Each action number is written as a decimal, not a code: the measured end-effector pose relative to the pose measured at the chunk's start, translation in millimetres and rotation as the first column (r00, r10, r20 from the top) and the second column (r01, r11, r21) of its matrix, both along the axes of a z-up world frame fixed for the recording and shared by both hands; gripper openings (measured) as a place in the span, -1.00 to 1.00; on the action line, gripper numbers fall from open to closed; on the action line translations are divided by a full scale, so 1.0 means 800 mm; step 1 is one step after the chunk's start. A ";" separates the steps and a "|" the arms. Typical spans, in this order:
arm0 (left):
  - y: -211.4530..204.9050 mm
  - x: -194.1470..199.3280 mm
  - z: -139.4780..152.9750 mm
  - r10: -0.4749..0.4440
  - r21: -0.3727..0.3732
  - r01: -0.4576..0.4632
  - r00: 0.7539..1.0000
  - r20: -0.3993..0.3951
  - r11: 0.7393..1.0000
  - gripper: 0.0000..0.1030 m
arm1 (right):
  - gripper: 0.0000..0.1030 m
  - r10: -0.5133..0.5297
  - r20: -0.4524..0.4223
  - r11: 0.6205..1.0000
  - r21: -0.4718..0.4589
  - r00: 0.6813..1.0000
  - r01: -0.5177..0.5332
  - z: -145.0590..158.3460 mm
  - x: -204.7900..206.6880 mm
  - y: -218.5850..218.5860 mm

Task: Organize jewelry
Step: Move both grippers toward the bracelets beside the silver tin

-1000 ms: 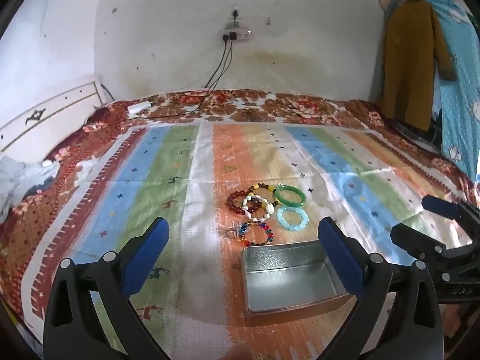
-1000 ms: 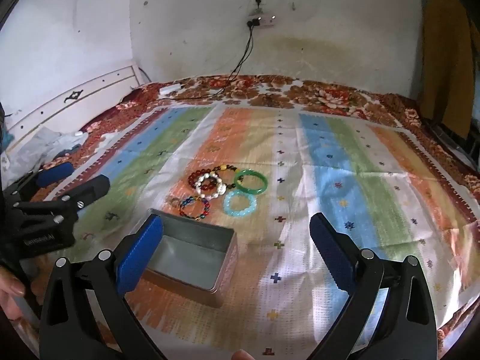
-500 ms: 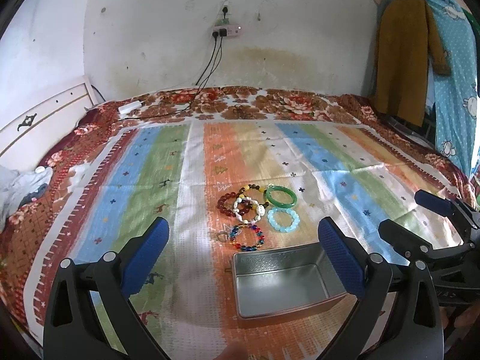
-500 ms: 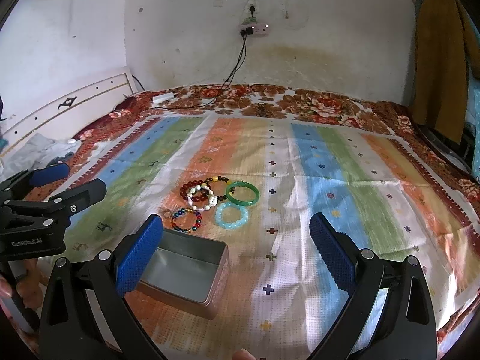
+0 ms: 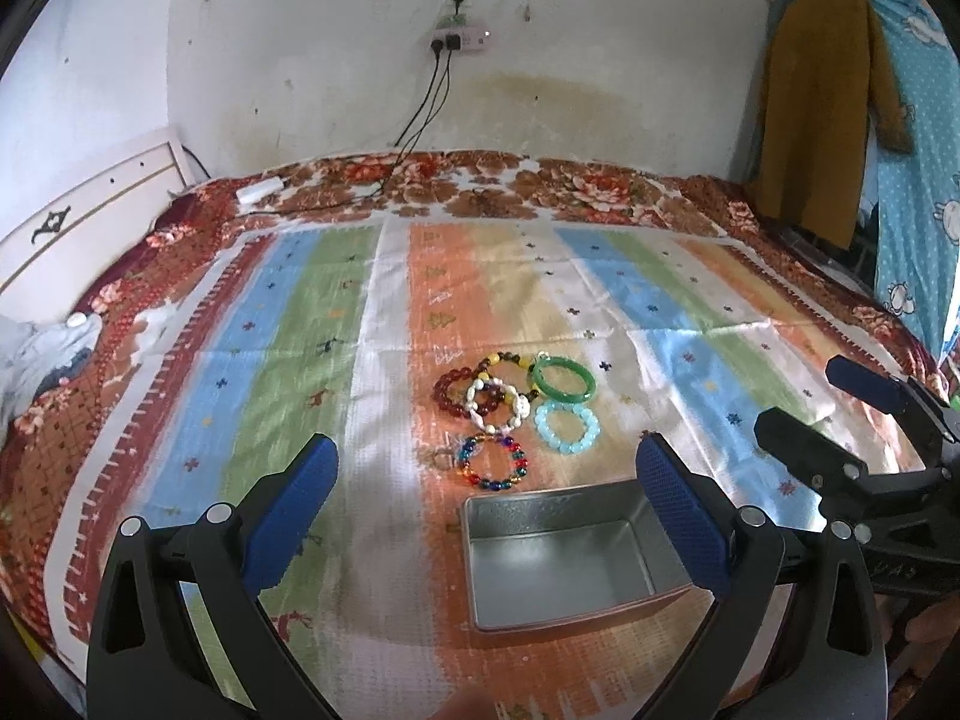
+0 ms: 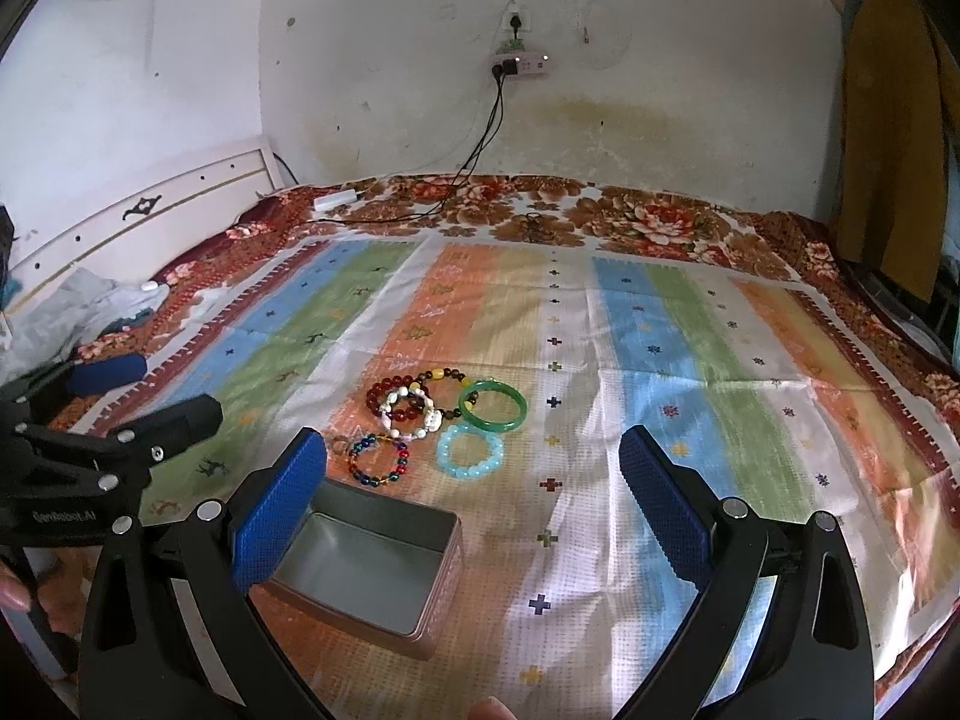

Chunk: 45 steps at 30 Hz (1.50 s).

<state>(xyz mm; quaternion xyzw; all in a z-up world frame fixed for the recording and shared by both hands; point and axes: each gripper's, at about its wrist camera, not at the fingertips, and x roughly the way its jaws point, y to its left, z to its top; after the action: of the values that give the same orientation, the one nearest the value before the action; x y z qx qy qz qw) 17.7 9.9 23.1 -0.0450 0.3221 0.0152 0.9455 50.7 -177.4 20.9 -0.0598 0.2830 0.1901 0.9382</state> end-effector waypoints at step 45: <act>0.039 0.087 -0.025 0.031 -0.016 -0.033 0.995 -0.097 0.999 0.89 | 0.93 -0.009 -0.113 1.000 0.023 0.994 0.012 0.001 0.087 0.003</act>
<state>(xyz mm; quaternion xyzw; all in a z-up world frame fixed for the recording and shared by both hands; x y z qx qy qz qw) 87.4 41.5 3.3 -0.0576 0.3671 0.0297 0.9279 120.1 -175.3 21.9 -0.0363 0.3335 0.1916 0.9224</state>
